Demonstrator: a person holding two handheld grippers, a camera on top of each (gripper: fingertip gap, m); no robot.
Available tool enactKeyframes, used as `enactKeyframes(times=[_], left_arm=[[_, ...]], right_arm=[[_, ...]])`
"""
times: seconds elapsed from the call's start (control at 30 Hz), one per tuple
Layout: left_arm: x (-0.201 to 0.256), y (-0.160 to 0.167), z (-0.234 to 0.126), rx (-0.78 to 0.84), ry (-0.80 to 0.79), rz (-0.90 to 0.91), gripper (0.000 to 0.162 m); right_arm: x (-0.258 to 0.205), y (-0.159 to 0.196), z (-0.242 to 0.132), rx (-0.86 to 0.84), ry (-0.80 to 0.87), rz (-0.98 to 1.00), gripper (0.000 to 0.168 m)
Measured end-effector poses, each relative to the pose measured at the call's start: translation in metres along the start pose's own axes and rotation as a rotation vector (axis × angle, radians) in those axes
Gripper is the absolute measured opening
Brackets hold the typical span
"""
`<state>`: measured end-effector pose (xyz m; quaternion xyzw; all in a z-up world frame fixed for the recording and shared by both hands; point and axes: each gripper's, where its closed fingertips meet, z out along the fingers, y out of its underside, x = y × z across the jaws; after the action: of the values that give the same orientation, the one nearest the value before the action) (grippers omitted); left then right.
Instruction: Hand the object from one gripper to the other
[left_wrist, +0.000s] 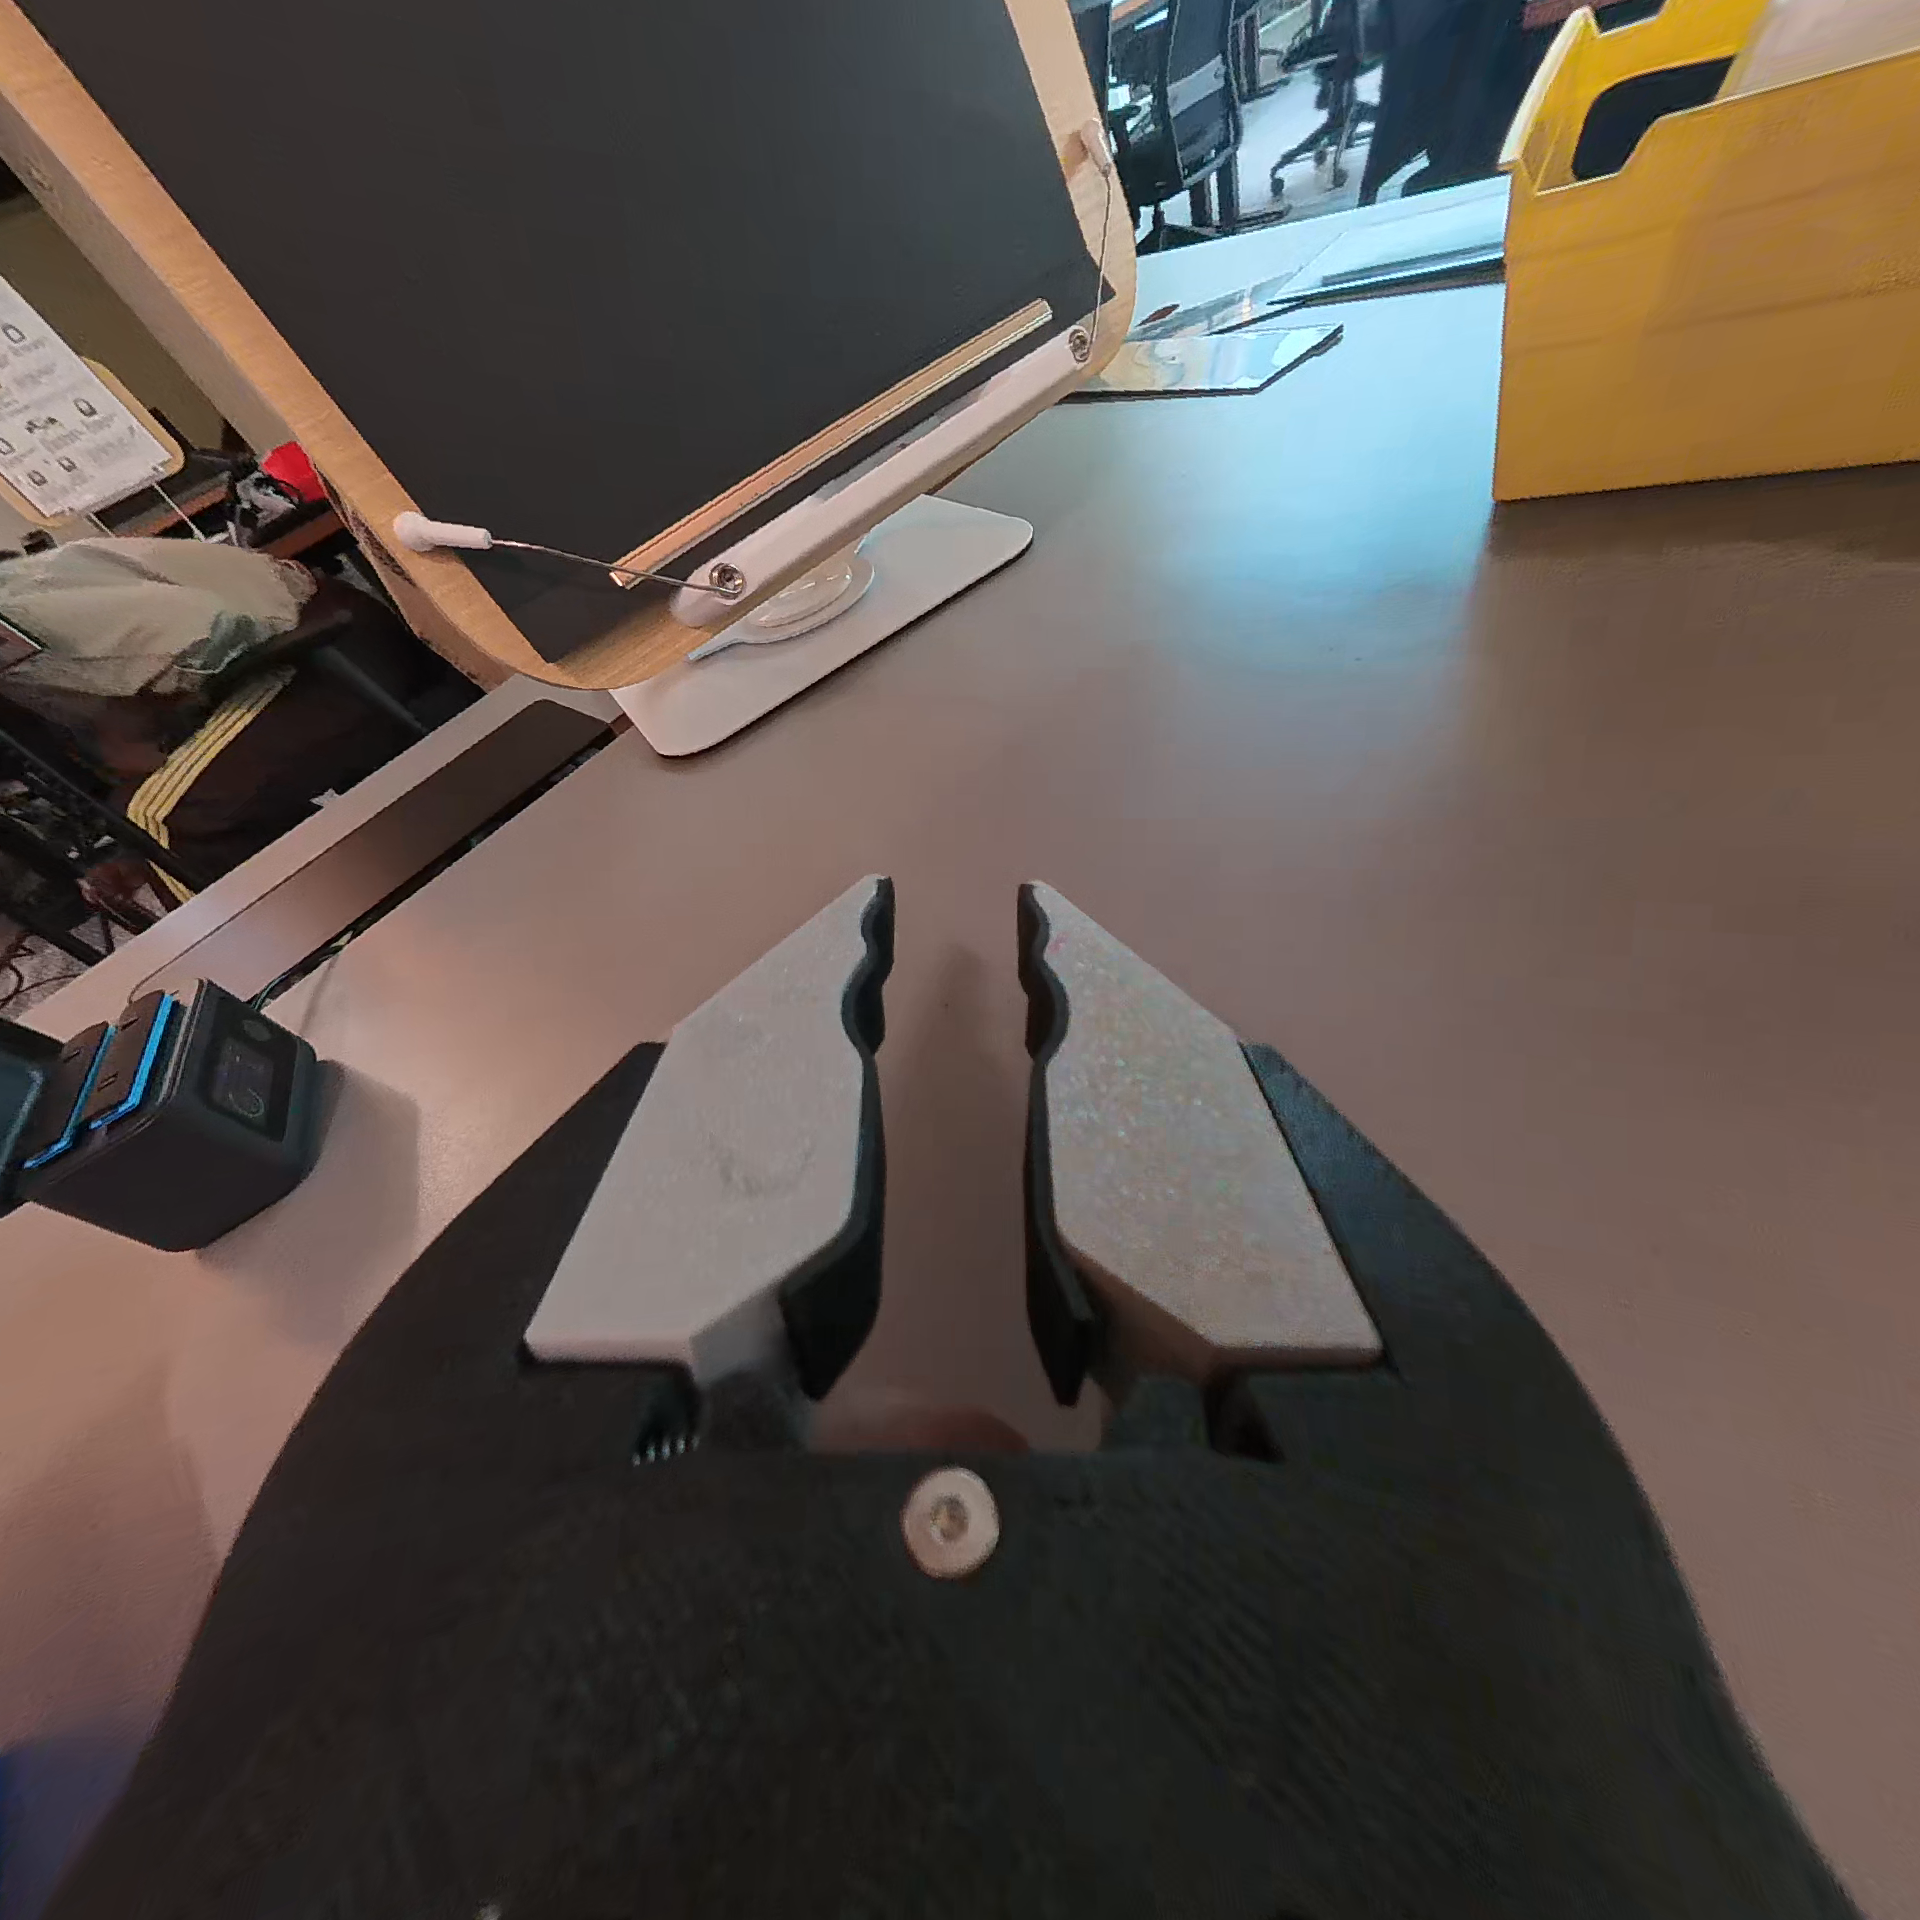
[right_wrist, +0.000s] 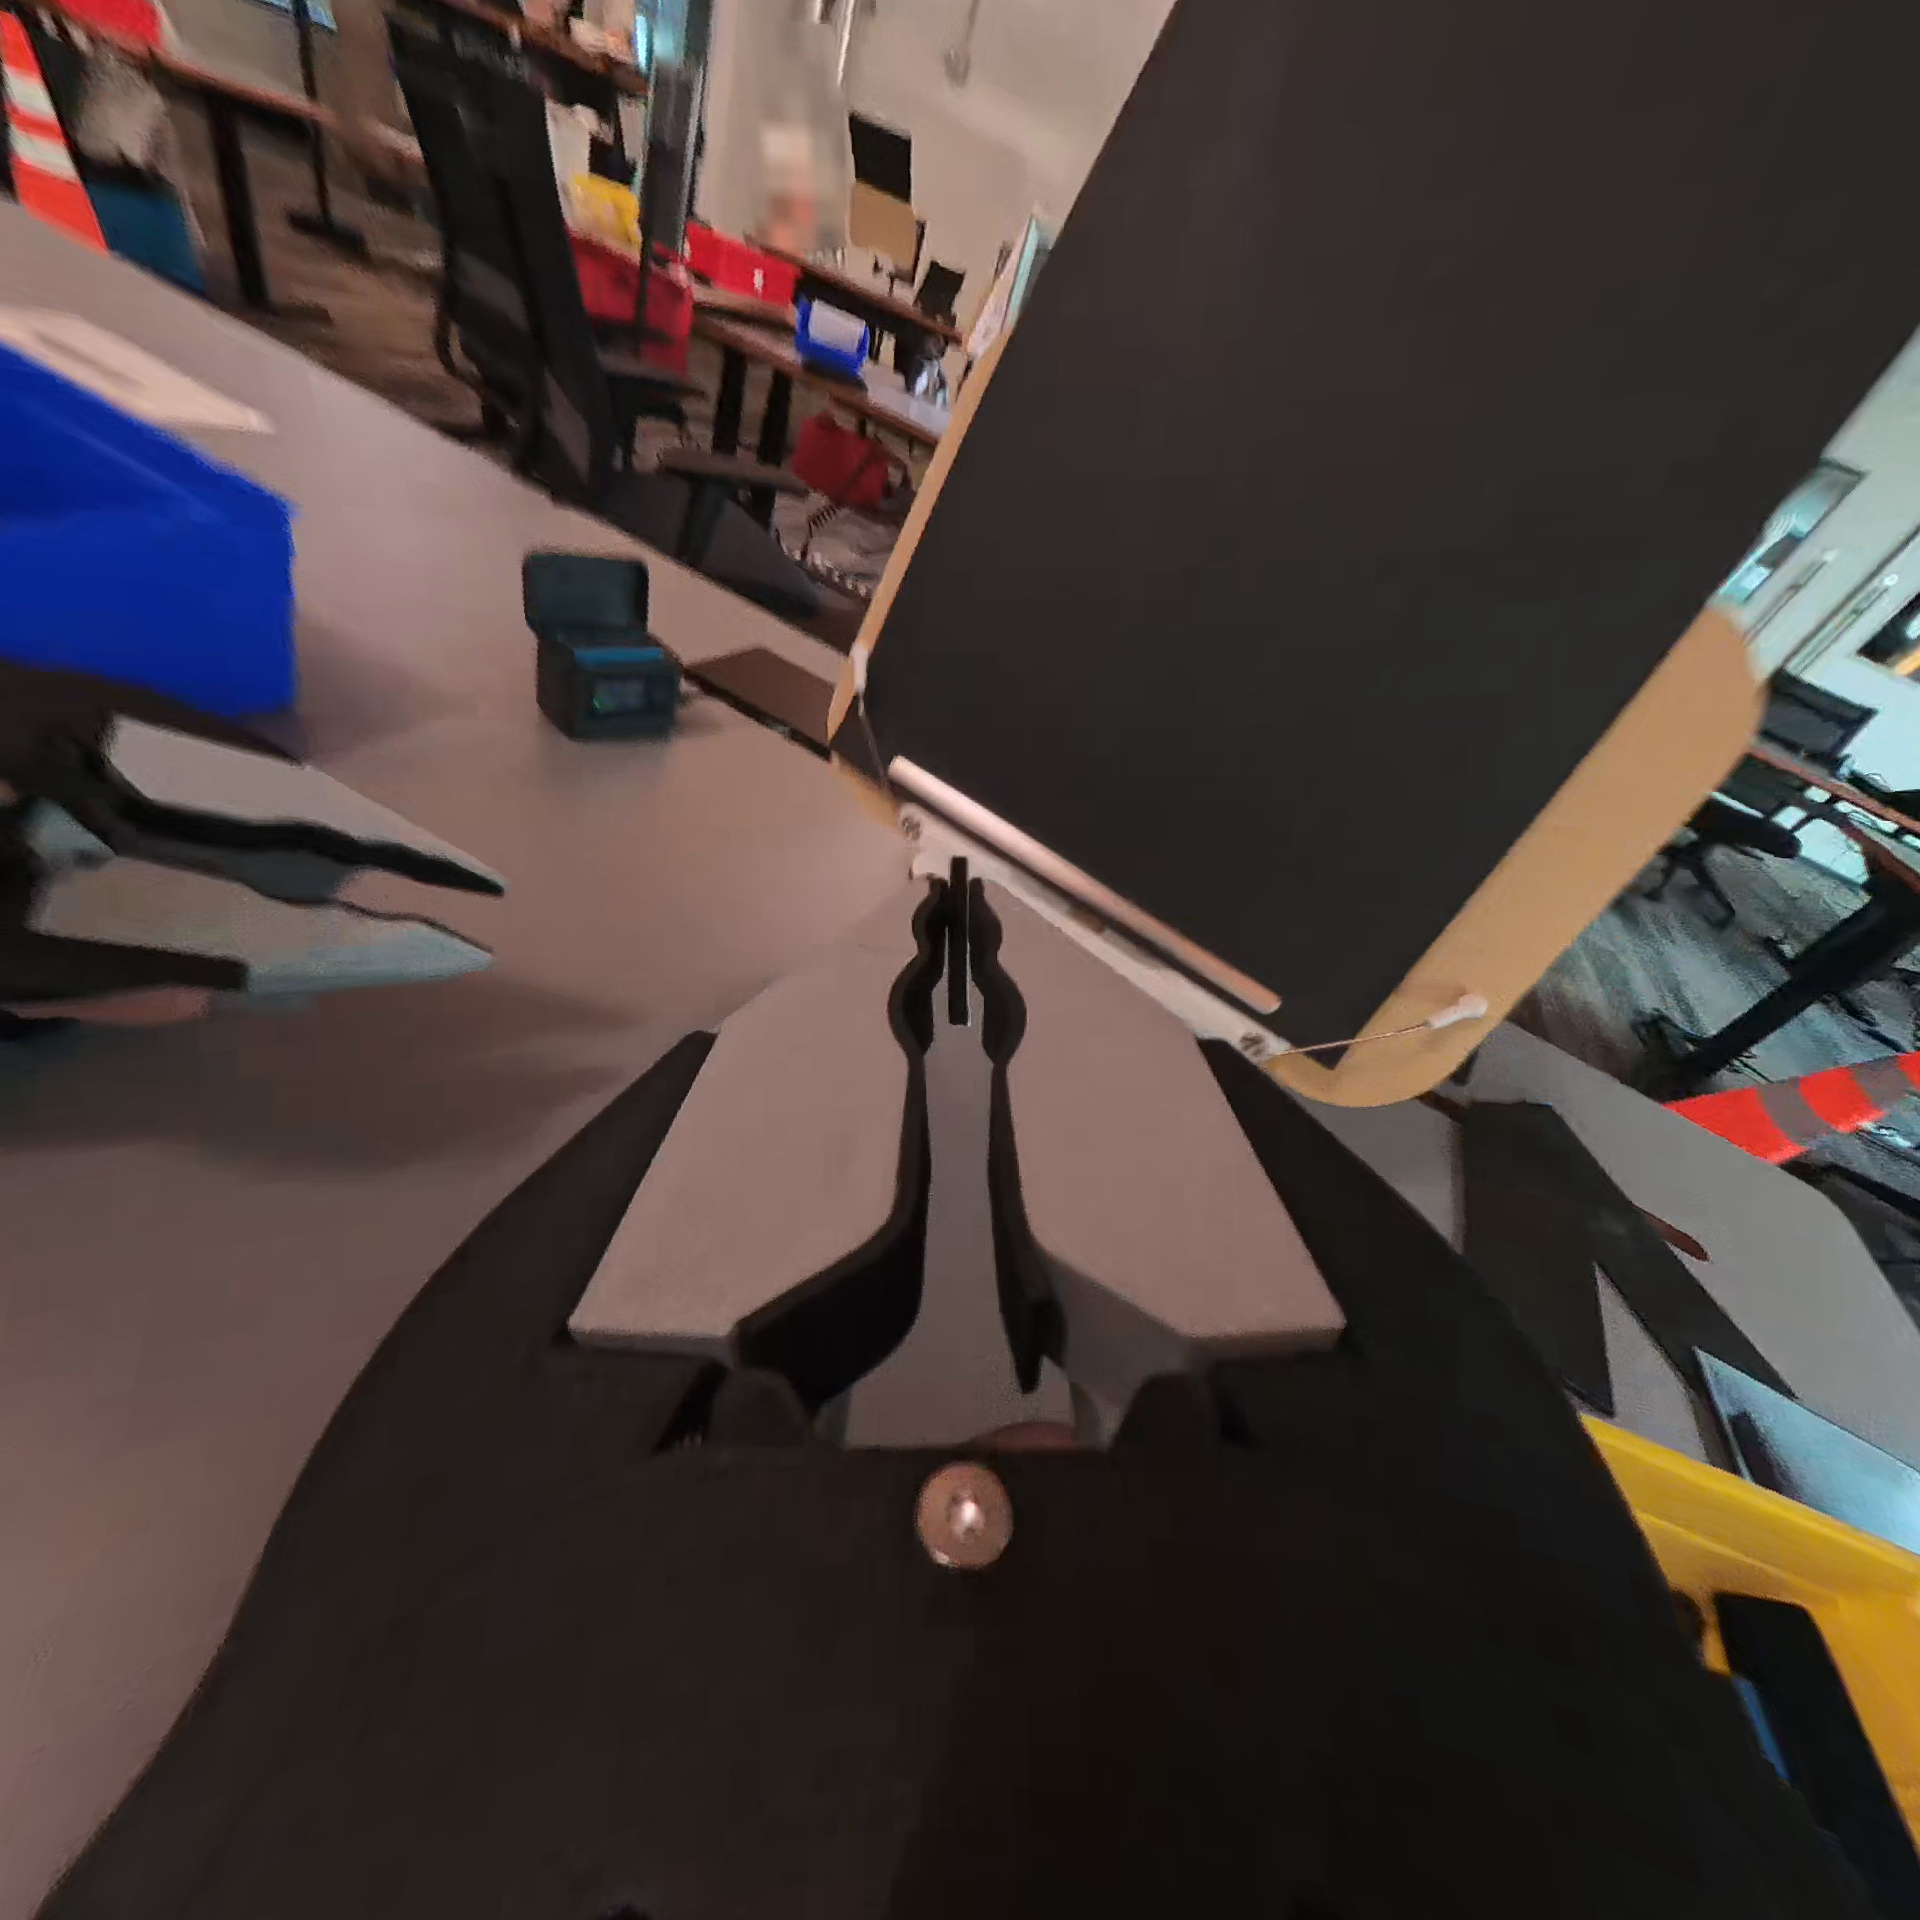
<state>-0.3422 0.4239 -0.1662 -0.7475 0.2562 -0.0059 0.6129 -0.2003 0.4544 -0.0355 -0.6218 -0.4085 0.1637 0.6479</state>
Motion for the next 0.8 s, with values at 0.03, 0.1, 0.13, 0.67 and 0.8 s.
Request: enactKeyframes(times=[0.03,0.1,0.13,0.67,0.8], left_arm=[[0.000,0.000,0.000,0.001,-0.001,0.004,0.021],[0.002,-0.001,0.000,0.003,0.004,0.010,0.020],[0.002,-0.001,0.000,0.005,0.006,0.010,0.021],[0.005,-0.004,-0.001,0.019,0.016,-0.009,0.021],[0.005,-0.003,0.000,0.012,0.017,-0.011,0.021]], right_arm=[[0.011,-0.013,-0.015,0.033,0.008,0.024,0.000],[0.041,-0.028,-0.044,0.063,0.044,0.067,0.000],[0.060,-0.029,-0.058,0.062,0.079,0.085,0.000],[0.189,0.148,-0.119,-0.531,0.238,0.315,0.035],[0.175,0.077,-0.118,-0.356,0.218,0.257,0.043]])
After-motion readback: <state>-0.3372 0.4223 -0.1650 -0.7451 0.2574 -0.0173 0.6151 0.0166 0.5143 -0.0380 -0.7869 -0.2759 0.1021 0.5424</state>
